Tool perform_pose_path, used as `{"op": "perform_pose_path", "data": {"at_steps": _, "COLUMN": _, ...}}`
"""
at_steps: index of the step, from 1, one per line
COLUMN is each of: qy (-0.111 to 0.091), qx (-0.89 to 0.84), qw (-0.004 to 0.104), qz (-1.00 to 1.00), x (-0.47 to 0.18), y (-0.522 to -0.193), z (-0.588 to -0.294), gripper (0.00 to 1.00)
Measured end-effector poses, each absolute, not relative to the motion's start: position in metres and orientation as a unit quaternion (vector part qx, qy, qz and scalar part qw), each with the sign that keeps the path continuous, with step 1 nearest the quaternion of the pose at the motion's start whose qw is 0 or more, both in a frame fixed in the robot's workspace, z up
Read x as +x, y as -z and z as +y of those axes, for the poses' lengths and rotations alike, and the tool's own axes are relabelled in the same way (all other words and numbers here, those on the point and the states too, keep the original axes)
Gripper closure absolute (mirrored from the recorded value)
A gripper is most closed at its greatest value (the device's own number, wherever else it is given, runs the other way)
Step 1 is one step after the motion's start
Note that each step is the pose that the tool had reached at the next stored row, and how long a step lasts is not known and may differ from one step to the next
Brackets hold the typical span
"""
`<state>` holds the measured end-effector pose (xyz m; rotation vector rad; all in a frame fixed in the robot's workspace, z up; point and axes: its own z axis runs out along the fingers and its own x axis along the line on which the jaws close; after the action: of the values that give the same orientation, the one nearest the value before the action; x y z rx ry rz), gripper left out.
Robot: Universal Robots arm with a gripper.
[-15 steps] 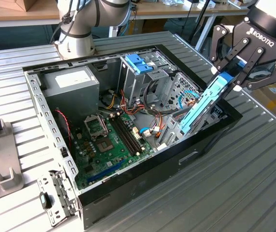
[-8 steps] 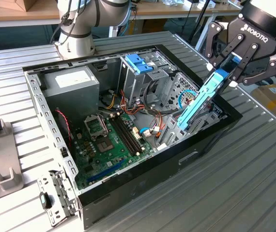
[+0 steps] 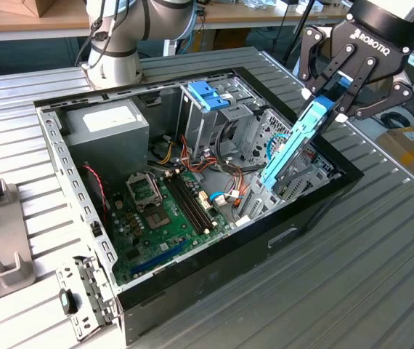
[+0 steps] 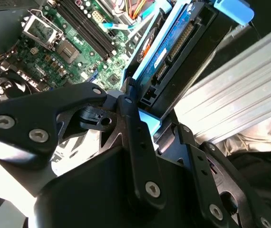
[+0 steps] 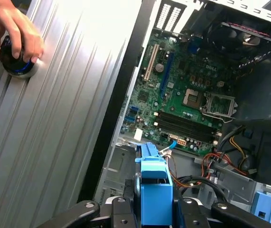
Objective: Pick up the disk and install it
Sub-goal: 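Insert the disk into the insertion slot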
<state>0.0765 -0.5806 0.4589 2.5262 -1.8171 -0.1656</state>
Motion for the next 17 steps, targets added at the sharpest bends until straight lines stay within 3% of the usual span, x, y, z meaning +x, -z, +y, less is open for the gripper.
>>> {"op": "perform_pose_path", "data": {"at_steps": 10, "qy": 0.053, "qx": 0.825, "qw": 0.014, "qz": -0.562, "x": 0.077, "y": -0.459, "z": -0.557, "gripper": 0.63}}
{"op": "perform_pose_path", "data": {"at_steps": 17, "qy": 0.054, "qx": 0.826, "qw": 0.015, "qz": -0.56, "x": 0.089, "y": -0.458, "z": -0.555, "gripper": 0.63}}
